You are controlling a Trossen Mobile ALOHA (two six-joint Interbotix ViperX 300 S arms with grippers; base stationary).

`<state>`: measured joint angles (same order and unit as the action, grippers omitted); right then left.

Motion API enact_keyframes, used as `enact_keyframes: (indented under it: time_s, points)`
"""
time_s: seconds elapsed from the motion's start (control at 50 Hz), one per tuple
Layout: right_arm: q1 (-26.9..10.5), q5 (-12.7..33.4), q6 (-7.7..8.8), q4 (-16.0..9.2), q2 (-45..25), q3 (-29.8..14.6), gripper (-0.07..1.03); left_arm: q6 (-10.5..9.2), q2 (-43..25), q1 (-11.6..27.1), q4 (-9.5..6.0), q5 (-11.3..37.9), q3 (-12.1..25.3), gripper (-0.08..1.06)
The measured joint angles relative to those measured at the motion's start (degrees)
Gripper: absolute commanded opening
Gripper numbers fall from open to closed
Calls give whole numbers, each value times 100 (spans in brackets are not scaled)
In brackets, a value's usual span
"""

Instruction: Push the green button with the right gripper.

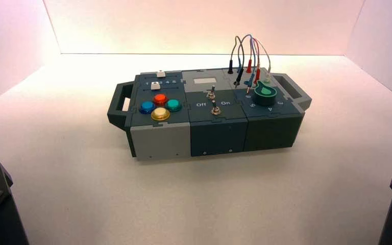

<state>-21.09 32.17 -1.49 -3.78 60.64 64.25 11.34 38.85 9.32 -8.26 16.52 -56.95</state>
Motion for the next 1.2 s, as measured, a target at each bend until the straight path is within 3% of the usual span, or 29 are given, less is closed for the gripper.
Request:
enact_keyframes:
  time_s: [0.1,0.26,0.4,0.66,0.92,1.2]
  points:
    - [-299,141,0,-79,-404,-97,-2,0,-334,18,0,255,167,-3]
    - [-958,229,0,-439,-1327,-369,-2,-9,-923,62,0,650,466,-3]
    - [-1661,229,0,-624,-2514,-888,-2,-9,-1292,132,0,896,668,-3]
    - [-2417,246,0,-756,-4377,-1960,-2,0,-1556,158,0,1134,809,-3]
    - [-2839,527,0,-765,-6091,-3015,-2,9,-1573,167,26,1257,826,-3]
    - [-2856,686,18,-773,-6979,-3595,-2,9,-1573,167,44,1292,826,-3]
